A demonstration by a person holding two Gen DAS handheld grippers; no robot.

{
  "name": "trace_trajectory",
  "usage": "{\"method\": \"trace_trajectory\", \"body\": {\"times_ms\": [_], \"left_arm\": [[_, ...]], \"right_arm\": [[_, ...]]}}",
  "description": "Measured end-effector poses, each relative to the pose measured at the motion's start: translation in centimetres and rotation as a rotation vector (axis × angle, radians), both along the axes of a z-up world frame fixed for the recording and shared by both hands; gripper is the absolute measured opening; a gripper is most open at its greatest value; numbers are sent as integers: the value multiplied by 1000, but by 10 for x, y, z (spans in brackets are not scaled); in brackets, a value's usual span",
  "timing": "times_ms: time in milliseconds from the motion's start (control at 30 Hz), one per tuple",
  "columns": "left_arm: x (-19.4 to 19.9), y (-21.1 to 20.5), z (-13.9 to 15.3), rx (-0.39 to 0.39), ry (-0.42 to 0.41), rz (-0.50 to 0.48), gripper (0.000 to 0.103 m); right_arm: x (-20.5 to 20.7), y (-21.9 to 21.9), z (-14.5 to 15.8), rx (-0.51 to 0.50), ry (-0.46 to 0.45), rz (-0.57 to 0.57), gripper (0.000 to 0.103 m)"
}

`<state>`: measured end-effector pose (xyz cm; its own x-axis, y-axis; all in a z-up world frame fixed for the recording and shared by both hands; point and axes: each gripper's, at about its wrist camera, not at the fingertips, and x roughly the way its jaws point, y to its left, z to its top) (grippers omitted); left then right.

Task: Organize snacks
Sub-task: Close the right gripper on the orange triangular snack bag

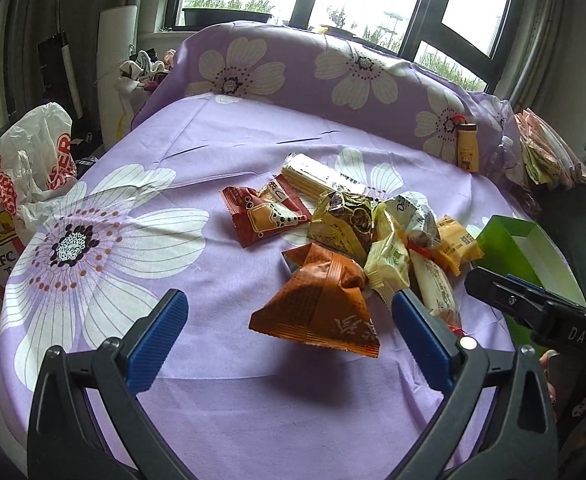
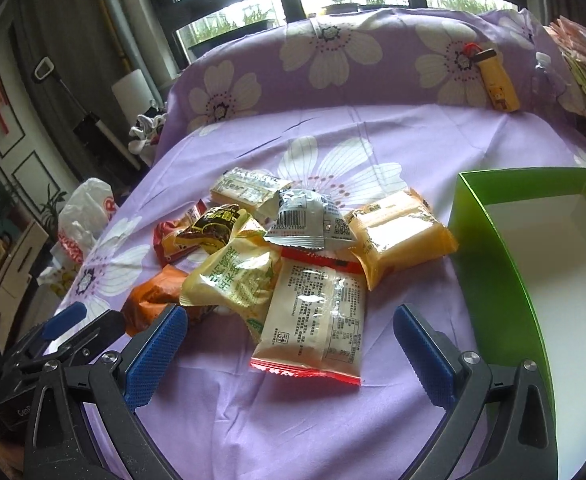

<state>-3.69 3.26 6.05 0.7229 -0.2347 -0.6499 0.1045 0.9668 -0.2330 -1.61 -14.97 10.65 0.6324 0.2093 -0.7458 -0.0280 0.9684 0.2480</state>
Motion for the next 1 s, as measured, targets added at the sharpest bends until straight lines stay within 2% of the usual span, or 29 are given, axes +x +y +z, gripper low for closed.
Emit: {"method": "trace_trajectory", "body": {"times_ms": [233, 400, 567, 700, 833, 1000], "left_arm": [[-2, 1, 2, -27, -6, -5, 100], [-3, -1, 4, -17, -17, -7, 97], [-2, -2, 3, -43, -3, -28, 85], [-3, -6, 2, -33, 0, -46, 75], [0, -5, 0, -71, 21, -66, 63], [4, -5, -4, -117, 59, -81, 53]], "right_arm": [[-2, 0, 2, 16, -12, -3, 103], [-2, 1, 0, 10, -2, -9, 103], [-3, 0, 2, 12, -14, -23, 102], [-2, -3, 3, 61, -11, -19, 89], [1, -7, 0, 144, 19, -15, 70], [3, -8, -2, 226, 59, -4, 68]]}}
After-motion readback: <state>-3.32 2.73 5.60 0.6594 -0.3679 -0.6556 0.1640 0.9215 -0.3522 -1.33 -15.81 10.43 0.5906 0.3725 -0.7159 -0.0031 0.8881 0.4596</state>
